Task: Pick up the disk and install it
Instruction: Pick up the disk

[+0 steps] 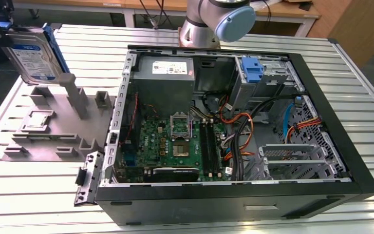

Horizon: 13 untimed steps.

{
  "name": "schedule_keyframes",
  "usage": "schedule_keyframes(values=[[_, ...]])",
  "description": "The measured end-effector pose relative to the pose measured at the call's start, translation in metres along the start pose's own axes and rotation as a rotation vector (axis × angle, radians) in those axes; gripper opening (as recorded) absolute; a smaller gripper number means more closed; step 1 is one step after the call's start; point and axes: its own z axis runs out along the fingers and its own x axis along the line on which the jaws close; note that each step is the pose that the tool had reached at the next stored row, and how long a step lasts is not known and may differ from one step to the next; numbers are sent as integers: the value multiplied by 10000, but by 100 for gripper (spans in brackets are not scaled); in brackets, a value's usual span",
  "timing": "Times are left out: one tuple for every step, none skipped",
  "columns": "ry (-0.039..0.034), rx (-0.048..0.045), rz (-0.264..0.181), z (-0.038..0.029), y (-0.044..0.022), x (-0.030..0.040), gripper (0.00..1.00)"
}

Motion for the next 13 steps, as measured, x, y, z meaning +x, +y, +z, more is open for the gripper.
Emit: schedule_keyframes(values=[[0,-1,0,0,0,0,37],[1,-2,0,-2,0,0,37],[1,-2,0,-2,0,0,37],[1,-2,0,-2,0,0,37],[0,-1,0,-1,0,0,37],[1,-1,0,-1,0,0,37],[1,-2,0,-2,0,0,37],[1,-2,0,-2,0,0,37],[1,-2,0,-2,0,0,37],[1,-3,0,-4,0,0,37],[2,-5,0,-8,1,0,37],[3,-5,0,-14,1,0,37],[1,-3,0,-20,0,-1,37]])
